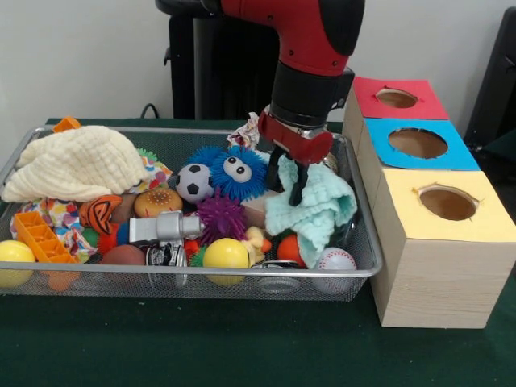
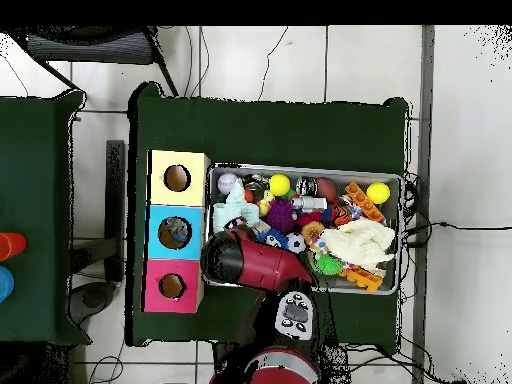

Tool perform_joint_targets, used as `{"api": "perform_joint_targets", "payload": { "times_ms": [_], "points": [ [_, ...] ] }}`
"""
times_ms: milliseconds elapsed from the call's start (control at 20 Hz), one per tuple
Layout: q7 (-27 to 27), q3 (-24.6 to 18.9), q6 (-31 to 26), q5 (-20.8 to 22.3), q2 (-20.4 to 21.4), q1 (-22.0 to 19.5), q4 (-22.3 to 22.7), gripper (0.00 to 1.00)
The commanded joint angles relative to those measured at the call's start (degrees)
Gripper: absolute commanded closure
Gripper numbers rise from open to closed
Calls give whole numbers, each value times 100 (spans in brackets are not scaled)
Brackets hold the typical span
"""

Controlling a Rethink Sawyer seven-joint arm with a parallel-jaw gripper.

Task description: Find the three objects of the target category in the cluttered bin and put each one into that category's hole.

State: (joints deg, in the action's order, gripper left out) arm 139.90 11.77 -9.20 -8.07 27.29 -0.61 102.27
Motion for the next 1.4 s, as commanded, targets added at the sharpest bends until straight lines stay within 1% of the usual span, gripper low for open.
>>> {"api": "perform_joint_targets", "payload": {
  "times_ms": [50,250,400,650,900,1050,1250,1400],
  "points": [
    [269,-240,-1269,39,293,214,-97,0],
    [230,-215,-1585,45,267,270,-393,0],
    [230,-216,-1761,59,271,300,-533,0],
    [259,-33,-2259,139,541,484,-707,0],
    [243,-29,-2449,153,656,437,-768,0],
    [281,-64,-2375,140,641,413,-741,0],
    [386,-184,-1945,95,453,378,-601,0],
    [412,-225,-1755,93,360,348,-554,0]
  ]
}}
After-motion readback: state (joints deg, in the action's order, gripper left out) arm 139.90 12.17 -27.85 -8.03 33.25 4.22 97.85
